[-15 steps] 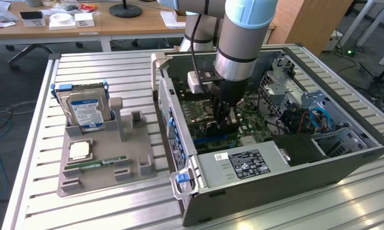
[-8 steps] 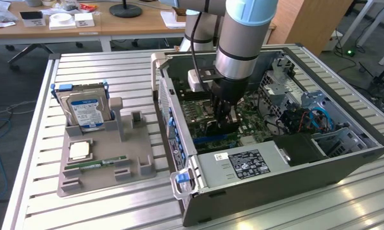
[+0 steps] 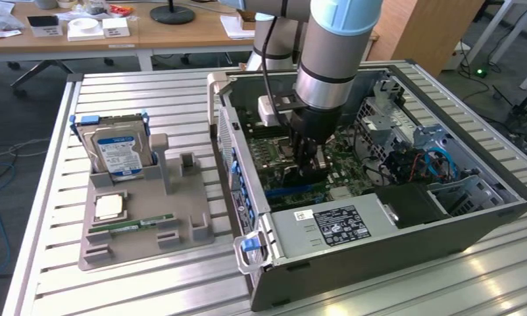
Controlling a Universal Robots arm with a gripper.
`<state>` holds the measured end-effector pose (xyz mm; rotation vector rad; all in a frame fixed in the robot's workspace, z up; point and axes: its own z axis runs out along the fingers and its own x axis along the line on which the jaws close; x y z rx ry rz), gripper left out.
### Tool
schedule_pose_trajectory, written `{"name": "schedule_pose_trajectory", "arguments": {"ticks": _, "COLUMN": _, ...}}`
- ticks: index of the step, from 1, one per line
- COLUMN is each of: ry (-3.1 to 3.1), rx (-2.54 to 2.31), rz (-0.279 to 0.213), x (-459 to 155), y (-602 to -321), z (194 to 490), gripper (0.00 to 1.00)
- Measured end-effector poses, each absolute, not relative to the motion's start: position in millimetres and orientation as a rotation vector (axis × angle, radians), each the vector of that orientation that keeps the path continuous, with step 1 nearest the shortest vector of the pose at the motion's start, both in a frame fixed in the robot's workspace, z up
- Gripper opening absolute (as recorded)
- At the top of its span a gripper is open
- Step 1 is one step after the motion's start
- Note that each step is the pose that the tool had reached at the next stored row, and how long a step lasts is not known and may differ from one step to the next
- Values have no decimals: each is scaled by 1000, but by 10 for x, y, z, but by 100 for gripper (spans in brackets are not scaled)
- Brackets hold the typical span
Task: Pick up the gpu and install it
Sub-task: 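Insert the gpu into the slot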
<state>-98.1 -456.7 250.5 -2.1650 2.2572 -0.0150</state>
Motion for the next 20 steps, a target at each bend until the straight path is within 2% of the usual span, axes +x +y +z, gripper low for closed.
{"name": "schedule_pose_trajectory", "arguments": {"ticks": 20, "ry": 2257, "rx": -2165, "rz": -15, "x": -986, "y": -4583, "z": 2482, "gripper": 27}}
